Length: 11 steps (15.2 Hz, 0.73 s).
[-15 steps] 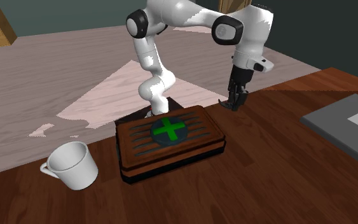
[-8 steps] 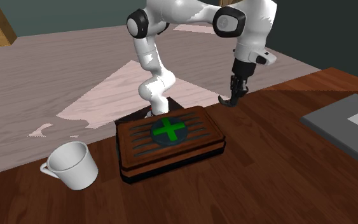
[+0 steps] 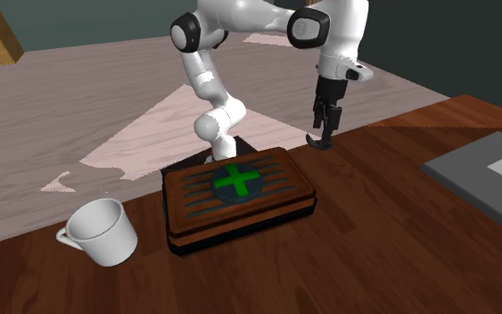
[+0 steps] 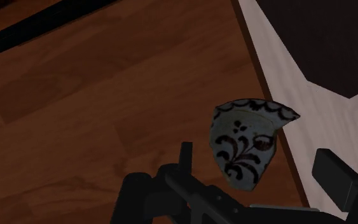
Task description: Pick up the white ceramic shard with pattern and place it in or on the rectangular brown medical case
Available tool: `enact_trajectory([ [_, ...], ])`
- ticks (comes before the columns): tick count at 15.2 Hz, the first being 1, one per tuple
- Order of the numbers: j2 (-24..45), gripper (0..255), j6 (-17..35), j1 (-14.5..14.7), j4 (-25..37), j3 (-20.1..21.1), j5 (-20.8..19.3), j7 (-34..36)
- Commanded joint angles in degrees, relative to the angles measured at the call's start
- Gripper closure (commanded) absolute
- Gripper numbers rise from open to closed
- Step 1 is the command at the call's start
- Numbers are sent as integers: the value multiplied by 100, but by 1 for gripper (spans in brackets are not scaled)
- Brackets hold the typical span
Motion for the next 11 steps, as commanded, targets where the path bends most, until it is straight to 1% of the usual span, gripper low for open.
enact_trajectory([
  [1,-59,0,146,-6,-182,-7,-27,16],
  [6,-71,0,496,-21,-540,-48,-52,24],
  [11,-71,0,496,-21,-540,-48,-52,24],
])
